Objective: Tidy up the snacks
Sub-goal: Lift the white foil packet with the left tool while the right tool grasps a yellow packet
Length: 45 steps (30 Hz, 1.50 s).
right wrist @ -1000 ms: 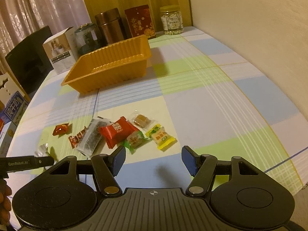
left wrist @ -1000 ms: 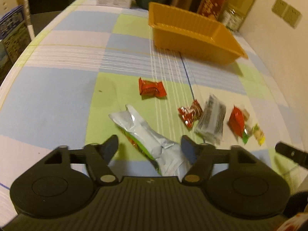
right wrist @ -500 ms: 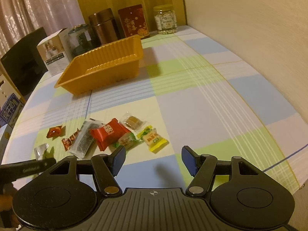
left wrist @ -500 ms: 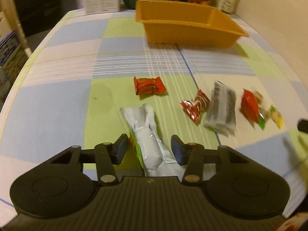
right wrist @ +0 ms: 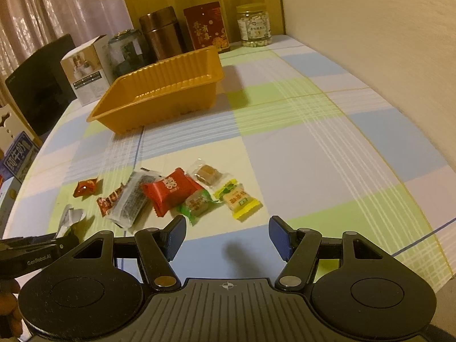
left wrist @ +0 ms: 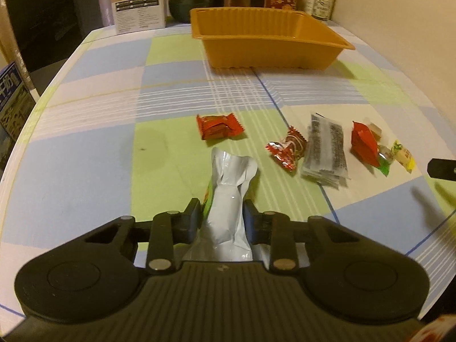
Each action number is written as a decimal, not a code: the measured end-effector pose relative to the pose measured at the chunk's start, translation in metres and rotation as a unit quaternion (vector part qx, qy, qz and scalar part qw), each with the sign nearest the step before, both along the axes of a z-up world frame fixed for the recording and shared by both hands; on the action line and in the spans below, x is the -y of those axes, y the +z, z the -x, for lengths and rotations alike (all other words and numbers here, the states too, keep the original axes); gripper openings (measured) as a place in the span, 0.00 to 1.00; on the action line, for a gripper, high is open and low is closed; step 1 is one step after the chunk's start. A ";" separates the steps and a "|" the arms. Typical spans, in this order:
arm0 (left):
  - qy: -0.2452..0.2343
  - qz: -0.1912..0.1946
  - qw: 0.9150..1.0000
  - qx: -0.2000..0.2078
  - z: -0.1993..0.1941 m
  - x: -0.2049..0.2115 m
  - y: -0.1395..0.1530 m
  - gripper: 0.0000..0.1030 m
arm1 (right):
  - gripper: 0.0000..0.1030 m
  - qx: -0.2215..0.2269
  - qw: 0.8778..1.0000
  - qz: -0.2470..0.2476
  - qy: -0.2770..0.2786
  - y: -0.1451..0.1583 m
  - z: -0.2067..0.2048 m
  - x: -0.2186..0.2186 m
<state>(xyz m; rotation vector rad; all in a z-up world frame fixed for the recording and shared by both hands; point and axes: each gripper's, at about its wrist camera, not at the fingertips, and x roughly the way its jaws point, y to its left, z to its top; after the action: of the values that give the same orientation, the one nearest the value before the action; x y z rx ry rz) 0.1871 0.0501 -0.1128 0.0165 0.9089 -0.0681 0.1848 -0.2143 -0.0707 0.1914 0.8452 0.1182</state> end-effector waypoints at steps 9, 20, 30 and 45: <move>0.020 0.044 0.999 -0.004 0.005 -0.004 0.007 0.27 | 0.62 0.005 1.000 0.027 0.008 -0.011 -0.016 0.006; 0.014 0.062 0.998 0.007 0.007 0.003 0.019 0.27 | 0.51 0.001 0.992 0.097 0.077 -0.030 -0.049 -0.008; 0.011 0.073 0.997 0.009 0.009 0.006 0.024 0.27 | 0.25 0.001 0.986 0.127 0.110 -0.038 -0.050 -0.023; 0.008 0.064 0.997 0.032 0.027 0.014 0.053 0.27 | 0.22 0.019 0.993 0.075 0.087 0.004 -0.013 -0.025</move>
<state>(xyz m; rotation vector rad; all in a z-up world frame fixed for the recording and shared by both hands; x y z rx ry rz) 0.1604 0.0366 -0.0602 -0.1076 0.8384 -0.1096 0.1982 -0.1890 -0.0668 -0.0264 0.8283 0.2190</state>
